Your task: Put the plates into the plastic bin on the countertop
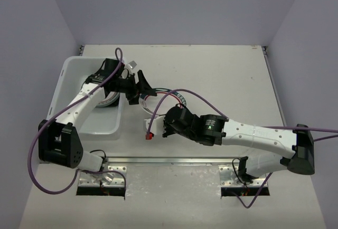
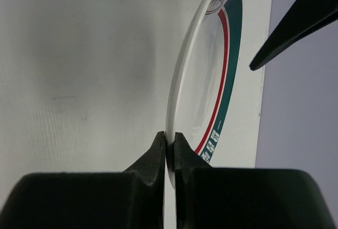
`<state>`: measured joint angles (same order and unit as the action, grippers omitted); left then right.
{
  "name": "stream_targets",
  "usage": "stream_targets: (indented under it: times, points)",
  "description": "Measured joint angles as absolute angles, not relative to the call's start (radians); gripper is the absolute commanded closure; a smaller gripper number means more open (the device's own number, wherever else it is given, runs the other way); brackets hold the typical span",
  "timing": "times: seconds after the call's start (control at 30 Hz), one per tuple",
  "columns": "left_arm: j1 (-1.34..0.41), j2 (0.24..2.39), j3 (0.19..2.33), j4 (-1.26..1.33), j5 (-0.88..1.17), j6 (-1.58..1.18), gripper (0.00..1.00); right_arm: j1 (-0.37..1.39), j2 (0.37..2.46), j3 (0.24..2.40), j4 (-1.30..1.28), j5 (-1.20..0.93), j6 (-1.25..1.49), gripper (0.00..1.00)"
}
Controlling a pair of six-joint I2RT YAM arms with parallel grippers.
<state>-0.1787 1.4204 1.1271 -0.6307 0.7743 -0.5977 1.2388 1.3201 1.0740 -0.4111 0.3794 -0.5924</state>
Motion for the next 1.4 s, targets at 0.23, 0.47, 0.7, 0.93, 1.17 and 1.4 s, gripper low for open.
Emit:
stream_targets:
  times: [0.23, 0.47, 0.7, 0.93, 1.17, 1.4]
  points:
    - [-0.170, 1.408, 1.126, -0.636, 0.765, -0.623, 1.00, 1.242, 1.323, 1.074, -0.392, 0.364, -0.635, 0.75]
    - [-0.131, 1.373, 1.172, -0.651, 0.658, -0.648, 1.00, 1.210, 1.324, 1.063, -0.300, 0.374, -0.584, 0.01]
    - [0.288, 1.264, 1.206, -0.594, 0.361, -0.758, 1.00, 0.979, 1.329, 1.096, -0.394, 0.327, -0.091, 0.01]
    - [0.383, 1.137, 1.097, -0.520, 0.091, -0.858, 1.00, 0.879, 1.185, 1.128, -0.461, 0.342, 0.374, 0.01]
    - [0.419, 1.207, 0.884, -0.409, 0.040, -0.901, 0.97, 0.876, 1.054, 1.263, -0.510, 0.311, 0.509, 0.01]
    - [0.420, 1.343, 0.861, -0.343, 0.050, -0.913, 0.00, 0.872, 1.043, 1.303, -0.573, 0.273, 0.508, 0.01]
